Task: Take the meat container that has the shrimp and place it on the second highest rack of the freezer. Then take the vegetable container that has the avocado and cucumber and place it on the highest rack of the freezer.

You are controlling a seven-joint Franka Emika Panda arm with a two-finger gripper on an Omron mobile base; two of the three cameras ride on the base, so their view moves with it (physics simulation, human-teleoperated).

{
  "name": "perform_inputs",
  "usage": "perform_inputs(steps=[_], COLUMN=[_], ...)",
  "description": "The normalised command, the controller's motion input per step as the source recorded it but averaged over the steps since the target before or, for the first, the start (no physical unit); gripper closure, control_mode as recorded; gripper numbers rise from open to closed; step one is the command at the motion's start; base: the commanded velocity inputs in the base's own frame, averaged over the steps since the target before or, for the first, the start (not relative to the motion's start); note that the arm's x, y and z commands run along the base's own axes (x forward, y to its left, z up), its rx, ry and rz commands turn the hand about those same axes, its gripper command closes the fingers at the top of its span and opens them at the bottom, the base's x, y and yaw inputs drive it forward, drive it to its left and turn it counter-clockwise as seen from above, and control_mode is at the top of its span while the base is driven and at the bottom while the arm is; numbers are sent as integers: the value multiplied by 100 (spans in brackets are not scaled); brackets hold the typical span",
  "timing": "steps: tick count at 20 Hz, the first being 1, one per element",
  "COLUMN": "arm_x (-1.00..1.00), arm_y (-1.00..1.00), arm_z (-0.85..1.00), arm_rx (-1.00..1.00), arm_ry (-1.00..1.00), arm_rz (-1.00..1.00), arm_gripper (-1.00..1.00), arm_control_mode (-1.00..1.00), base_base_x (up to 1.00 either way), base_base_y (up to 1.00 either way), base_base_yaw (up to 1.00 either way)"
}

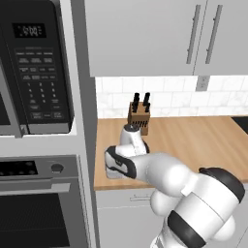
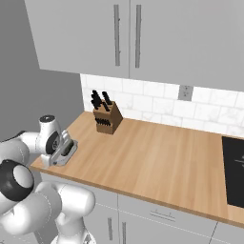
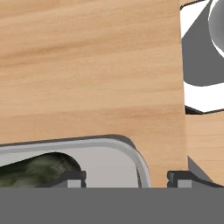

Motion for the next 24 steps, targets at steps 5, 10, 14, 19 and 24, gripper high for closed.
perform_inputs(steps=[5,10,14,19,24], arm_x=[-11,-23,-4,-44,-14], arm_y=[0,-3,-32,-38,-37], arm_z=[-32,-66,-60,-47,7], arm_rx=[0,-1,0,0,0], arm_ry=[3,1,0,0,-1], arm_rz=[-9,-10,-8,-5,-6], arm_gripper=[-100,100,100,100,100], arm_control_mode=[-100,-100,-100,-100,-100], base_base_x=[0,0,0,0,0], base_base_y=[0,0,0,0,0], base_base_yaw=[0,0,0,0,0])
